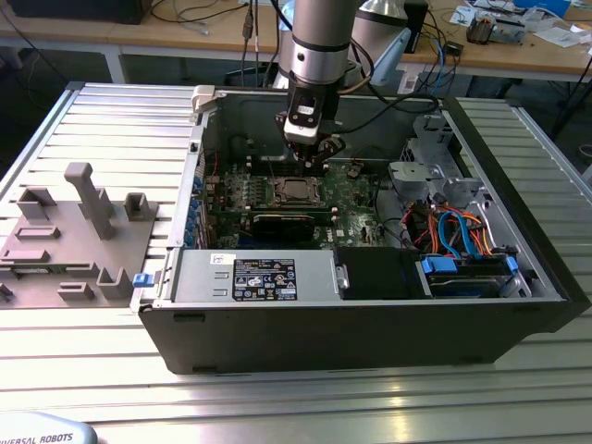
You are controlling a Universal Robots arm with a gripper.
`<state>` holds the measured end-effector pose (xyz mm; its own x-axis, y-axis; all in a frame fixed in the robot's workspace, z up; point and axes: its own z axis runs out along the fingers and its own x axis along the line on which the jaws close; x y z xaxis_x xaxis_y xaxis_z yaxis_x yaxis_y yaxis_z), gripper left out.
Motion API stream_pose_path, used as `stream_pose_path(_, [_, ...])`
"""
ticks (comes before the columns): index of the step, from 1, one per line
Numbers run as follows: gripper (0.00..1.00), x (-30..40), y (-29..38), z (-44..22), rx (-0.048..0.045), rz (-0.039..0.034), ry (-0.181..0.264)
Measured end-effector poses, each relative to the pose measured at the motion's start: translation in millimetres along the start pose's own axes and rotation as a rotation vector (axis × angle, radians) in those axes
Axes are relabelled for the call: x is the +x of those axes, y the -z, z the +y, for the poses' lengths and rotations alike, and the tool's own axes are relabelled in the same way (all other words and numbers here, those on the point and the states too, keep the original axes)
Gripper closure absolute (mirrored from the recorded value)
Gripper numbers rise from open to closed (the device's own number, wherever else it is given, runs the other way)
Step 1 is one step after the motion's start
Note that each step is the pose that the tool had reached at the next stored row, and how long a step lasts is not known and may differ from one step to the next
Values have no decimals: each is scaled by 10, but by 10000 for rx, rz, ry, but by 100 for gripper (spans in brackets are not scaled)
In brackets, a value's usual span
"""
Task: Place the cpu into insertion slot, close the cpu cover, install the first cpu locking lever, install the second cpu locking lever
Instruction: 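Install the first cpu locking lever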
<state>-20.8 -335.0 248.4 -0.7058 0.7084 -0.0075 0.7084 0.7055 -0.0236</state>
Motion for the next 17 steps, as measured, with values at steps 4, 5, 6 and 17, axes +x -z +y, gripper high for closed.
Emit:
stream_pose_path(4, [89,0,0,0,0,-1,44])
stream_pose_path(5, [89,0,0,0,0,-2,53])
stream_pose_path(6, [89,0,0,0,-1,-2,67])
stream_pose_path(17, [89,0,0,0,-1,-5,188])
